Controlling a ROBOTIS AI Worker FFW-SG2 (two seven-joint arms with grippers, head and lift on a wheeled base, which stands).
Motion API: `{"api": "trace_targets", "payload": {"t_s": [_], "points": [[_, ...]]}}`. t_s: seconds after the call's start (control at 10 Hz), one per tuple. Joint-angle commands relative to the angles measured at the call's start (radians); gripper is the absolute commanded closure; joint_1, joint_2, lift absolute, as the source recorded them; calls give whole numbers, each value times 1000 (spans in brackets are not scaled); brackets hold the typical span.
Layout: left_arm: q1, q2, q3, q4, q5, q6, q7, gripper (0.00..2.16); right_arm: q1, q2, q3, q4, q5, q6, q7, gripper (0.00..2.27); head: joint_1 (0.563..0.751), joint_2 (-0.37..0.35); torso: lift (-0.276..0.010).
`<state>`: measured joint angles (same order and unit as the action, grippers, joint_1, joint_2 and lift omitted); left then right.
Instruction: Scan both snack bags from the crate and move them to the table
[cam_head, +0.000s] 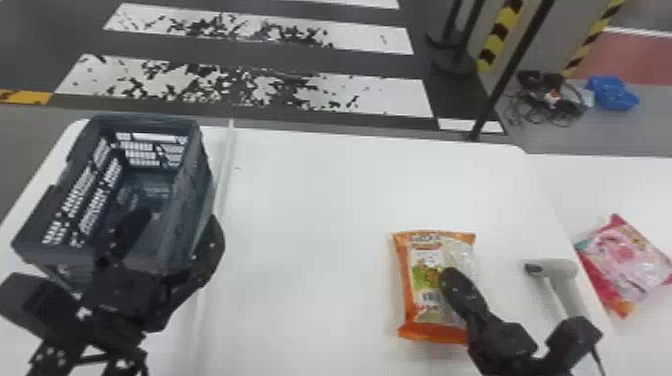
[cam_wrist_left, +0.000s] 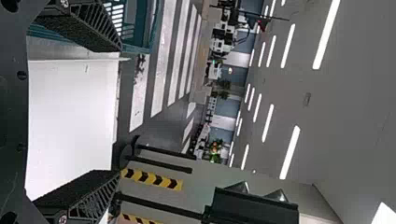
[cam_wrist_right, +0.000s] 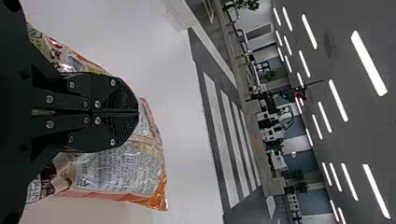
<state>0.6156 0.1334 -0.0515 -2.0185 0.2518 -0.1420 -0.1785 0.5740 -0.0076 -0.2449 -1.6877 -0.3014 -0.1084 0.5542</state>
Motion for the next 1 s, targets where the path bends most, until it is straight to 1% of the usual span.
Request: {"api": "trace_targets", "payload": {"t_s": [0.0,0.1,0.2,0.3,0.4,0.5,0.6,0.7,0.8,0.9], "points": [[-14,5,-5,29,0,-27,2,60,75,6,-27,-130,-82,0,19,1588,695,-130,-87],[-25,8,-13,49,0,-40,7,60,96,9,-65,-202,-110,40,59,421,695,-135,-87],[-37,12,-22,64,0,-43,14,60,99,9,-108,-253,-104,108,67,-2,695,-143,-87],[-48,18,-30,76,1,-46,14,60,78,9,-158,-248,-76,129,65,9,695,-162,-87],[-60,29,-39,92,1,-46,25,60,38,9,-214,-201,-30,142,67,53,695,-198,-87],[-77,35,-48,112,3,-49,27,60,-10,6,-267,-133,18,135,76,53,695,-220,-87],[-94,38,-57,133,3,-61,25,60,-45,-6,-316,-61,50,65,92,56,695,-267,-87],[-111,40,-65,168,3,-83,24,60,-59,-35,-355,-18,70,53,92,60,695,-314,-87],[-140,41,-76,224,3,-95,25,60,-74,-58,-390,28,70,43,92,63,695,-350,-87],[-155,40,-87,265,3,-122,25,60,-92,-94,-398,102,77,10,92,63,695,-350,-87]]}}
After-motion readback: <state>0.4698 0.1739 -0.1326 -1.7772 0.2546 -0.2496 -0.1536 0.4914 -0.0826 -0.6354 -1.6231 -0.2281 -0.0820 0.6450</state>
